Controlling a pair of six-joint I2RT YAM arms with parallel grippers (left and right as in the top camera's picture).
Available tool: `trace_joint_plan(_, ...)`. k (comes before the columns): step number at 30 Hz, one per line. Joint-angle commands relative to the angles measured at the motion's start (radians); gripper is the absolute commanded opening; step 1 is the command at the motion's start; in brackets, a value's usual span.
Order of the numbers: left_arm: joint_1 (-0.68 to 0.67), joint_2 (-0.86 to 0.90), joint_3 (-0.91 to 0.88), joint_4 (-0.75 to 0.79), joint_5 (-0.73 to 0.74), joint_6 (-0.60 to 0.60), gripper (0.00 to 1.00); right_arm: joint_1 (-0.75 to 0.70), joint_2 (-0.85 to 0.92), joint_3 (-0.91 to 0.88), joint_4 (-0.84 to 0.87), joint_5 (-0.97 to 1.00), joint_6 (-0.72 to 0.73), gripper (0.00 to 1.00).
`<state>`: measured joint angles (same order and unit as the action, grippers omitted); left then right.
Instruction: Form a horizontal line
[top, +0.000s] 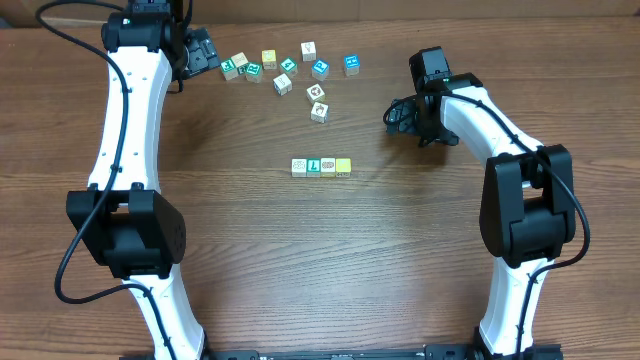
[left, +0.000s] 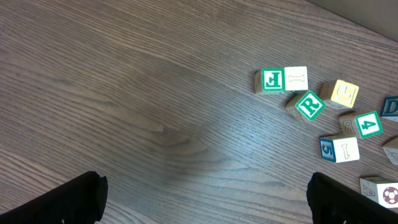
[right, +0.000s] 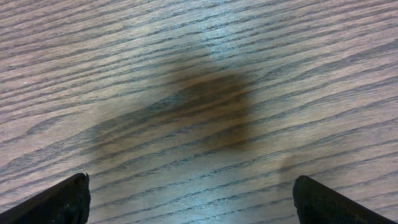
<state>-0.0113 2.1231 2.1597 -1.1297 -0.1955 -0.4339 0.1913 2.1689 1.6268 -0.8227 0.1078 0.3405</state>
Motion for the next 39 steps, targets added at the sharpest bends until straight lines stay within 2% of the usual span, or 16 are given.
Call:
trace_joint_plan(1, 0.000, -0.004, 0.013, 0.002, -0.002, 0.011, 1.00, -0.002, 0.003, -0.006, 0.006, 0.004, 0.003, 1.00)
trace_joint_plan(24, 0.000, -0.026, 0.013, -0.001, -0.035, 0.024, 1.00, -0.002, 0.003, -0.006, 0.006, 0.004, 0.003, 1.00)
trace_joint_plan(39, -0.003, -0.325, -0.003, -0.157, -0.027, 0.068, 1.00, -0.002, 0.003, -0.006, 0.006, 0.004, 0.003, 1.00)
